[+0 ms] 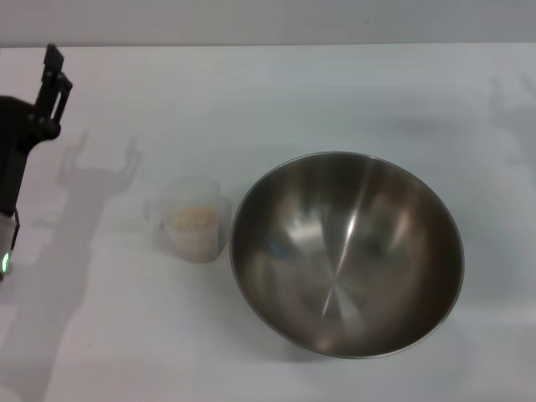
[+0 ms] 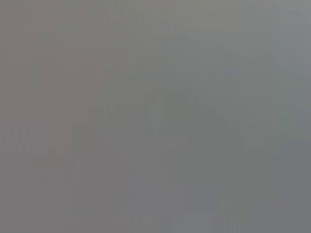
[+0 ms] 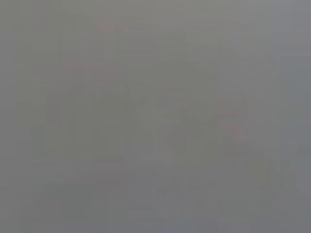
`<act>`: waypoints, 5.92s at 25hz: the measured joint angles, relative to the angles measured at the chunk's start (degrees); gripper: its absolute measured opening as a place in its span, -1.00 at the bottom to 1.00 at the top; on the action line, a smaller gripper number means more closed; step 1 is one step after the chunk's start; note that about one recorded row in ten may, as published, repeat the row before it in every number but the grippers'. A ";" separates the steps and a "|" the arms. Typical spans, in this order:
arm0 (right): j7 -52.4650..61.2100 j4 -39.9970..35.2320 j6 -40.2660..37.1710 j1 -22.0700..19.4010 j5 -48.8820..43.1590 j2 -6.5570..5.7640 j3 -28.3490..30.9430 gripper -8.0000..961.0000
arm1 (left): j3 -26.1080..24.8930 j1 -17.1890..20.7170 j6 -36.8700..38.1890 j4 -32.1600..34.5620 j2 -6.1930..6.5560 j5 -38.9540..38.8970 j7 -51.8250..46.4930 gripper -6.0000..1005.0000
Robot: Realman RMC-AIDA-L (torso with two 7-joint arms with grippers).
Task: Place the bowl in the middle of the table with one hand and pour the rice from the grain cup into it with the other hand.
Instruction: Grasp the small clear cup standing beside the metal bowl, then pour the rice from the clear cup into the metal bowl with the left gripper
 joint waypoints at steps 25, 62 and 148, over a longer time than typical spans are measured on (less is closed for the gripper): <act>2.80 12.14 -6.70 3.72 -0.42 -1.22 5.59 0.04 | 19.58 13.14 0.38 -0.03 0.01 0.09 -0.09 0.27; 2.77 12.22 -6.74 3.61 -0.18 -1.08 6.56 0.04 | 17.24 5.46 -15.00 -0.12 -0.02 -0.36 0.32 0.24; 0.42 12.17 -3.00 4.54 -0.45 -1.66 11.39 0.04 | 16.30 -6.82 1.76 0.84 -0.02 26.66 104.49 -0.93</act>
